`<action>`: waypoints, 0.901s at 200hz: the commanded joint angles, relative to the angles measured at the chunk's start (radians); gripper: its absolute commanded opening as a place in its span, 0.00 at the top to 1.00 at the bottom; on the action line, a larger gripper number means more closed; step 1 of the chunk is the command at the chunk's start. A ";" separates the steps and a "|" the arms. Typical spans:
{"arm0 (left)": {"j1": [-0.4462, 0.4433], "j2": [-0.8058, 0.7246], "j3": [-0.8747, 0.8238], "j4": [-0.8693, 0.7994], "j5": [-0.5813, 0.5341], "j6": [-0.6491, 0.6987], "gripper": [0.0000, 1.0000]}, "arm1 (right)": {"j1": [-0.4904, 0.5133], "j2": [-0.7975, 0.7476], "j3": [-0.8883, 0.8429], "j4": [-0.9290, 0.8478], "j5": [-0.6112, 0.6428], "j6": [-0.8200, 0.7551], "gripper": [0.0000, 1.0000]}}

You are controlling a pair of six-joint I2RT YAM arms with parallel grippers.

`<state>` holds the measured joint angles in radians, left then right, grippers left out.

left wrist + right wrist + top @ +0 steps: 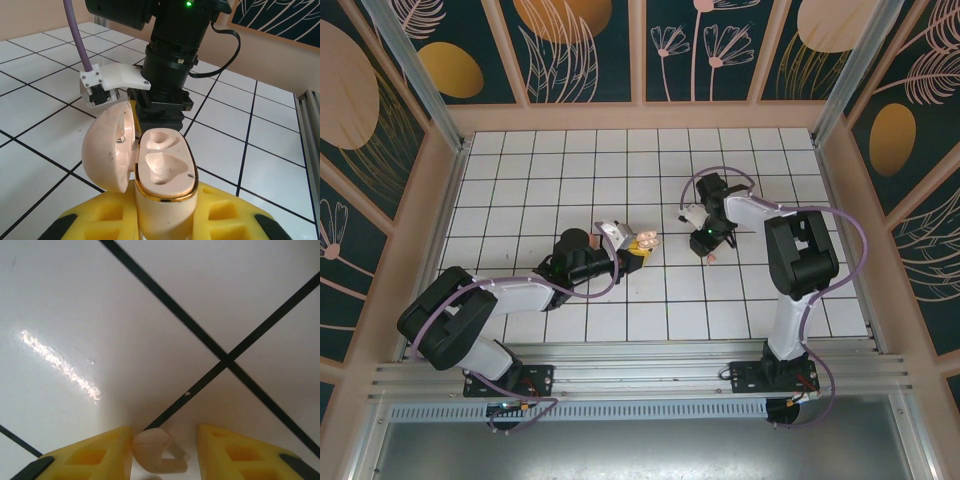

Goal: Insert wireless bluetooth earbuds into charging case

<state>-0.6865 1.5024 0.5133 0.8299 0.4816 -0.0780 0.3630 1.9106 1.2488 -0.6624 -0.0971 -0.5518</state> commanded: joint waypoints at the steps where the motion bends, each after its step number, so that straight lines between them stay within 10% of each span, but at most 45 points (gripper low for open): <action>1: 0.003 0.007 0.031 -0.005 0.012 0.018 0.85 | -0.011 0.027 0.019 -0.012 0.027 0.000 0.65; 114: 0.004 0.038 0.066 -0.016 0.030 0.027 0.85 | -0.066 -0.031 0.025 0.044 -0.065 0.110 0.84; 180: 0.002 0.092 0.060 0.142 0.034 0.053 0.87 | -0.101 -0.347 -0.144 0.335 -0.443 0.342 0.84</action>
<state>-0.6865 1.5696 0.5556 0.8417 0.4965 -0.0513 0.2768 1.7023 1.1748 -0.5007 -0.3214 -0.3470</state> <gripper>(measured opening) 0.189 0.157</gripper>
